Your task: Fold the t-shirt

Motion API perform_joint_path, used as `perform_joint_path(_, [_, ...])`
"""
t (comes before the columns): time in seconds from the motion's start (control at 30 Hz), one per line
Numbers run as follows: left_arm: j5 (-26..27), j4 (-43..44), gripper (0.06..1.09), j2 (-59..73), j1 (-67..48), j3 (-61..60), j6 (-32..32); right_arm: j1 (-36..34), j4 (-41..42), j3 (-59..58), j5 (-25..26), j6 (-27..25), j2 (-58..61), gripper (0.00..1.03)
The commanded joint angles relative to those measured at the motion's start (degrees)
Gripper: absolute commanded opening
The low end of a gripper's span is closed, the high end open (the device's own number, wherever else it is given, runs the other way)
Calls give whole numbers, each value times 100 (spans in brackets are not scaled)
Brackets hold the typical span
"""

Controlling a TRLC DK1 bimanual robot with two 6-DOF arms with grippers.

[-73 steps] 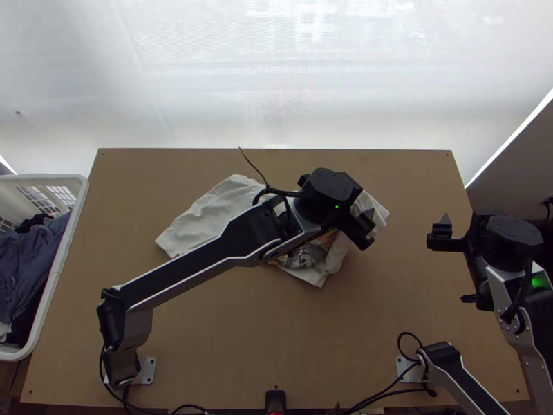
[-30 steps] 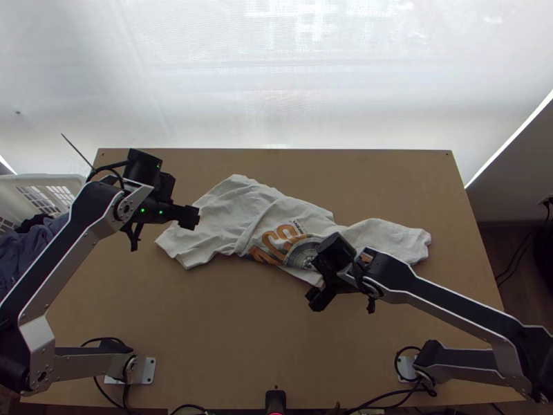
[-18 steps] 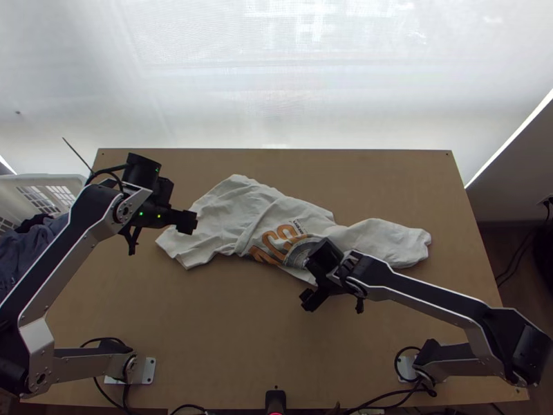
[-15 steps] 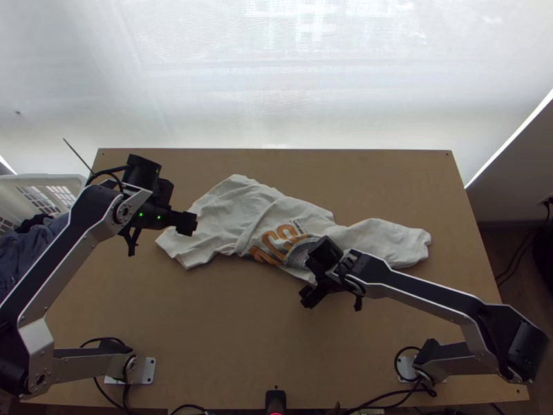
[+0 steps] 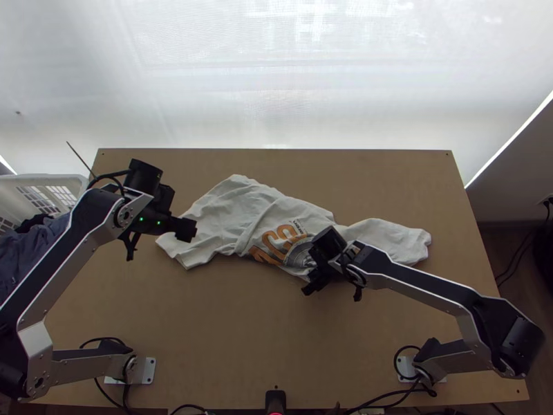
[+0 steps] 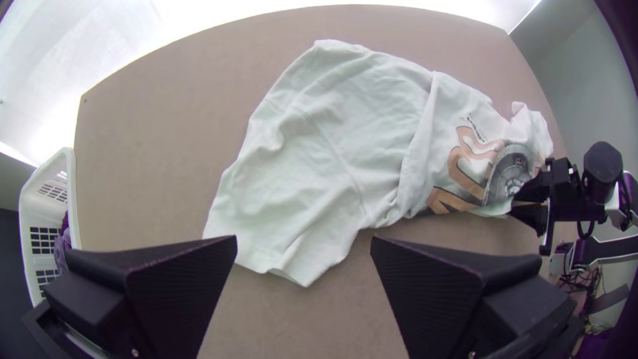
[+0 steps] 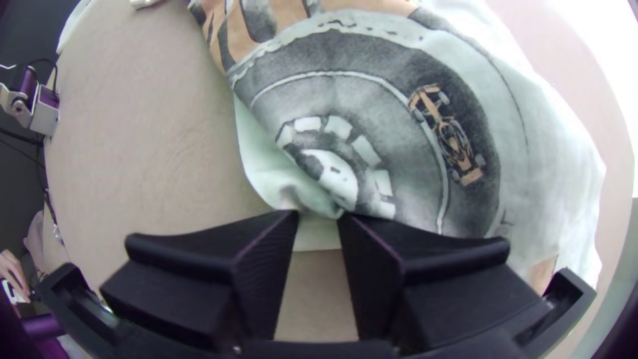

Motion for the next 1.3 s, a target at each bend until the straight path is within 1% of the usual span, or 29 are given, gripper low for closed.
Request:
perform_joint_path(0.0, [-2,-252,103,-14,-295,-165,114,-91,55,-54,13,-127,-79,3])
perform_joint_path(0.17, [-2,-630,103,48,-761,-684,466,-179,55,-115,13,-119,-176,3])
perform_joint_path(0.33, [-55,-639,104,162,-954,-1246,501,-311,46,-89,13,-92,-317,3])
perform_joint_path(0.43, [-117,-366,104,171,-963,-1501,536,-320,29,-106,13,-75,-422,3])
perform_joint_path(0.6, [-530,390,103,136,-972,-1835,712,-434,-156,-62,4,-75,-721,3])
perform_joint_path(0.7, [-591,794,103,153,-981,-1932,747,-443,-367,-27,4,-66,-861,3])
perform_joint_path(0.87, [-749,1172,103,390,-1033,-2108,765,-461,-595,-1,4,-48,-976,3])
perform_joint_path(0.97, [-758,1304,103,522,-1060,-2178,765,-469,-692,-10,4,-48,-1020,3])
perform_joint_path(1.07, [-758,1409,98,601,-1060,-2248,765,-461,-727,-10,4,-48,-1028,3])
perform_joint_path(1.17, [-776,1515,98,716,-1060,-2319,765,-469,-745,43,4,-48,-1028,3])
perform_joint_path(1.23, [-881,1734,97,733,-1051,-2406,774,-469,-806,61,-5,-39,-1028,3])
perform_joint_path(1.27, [-908,1822,92,751,-1025,-2424,765,-469,-876,69,4,-48,-1028,3])
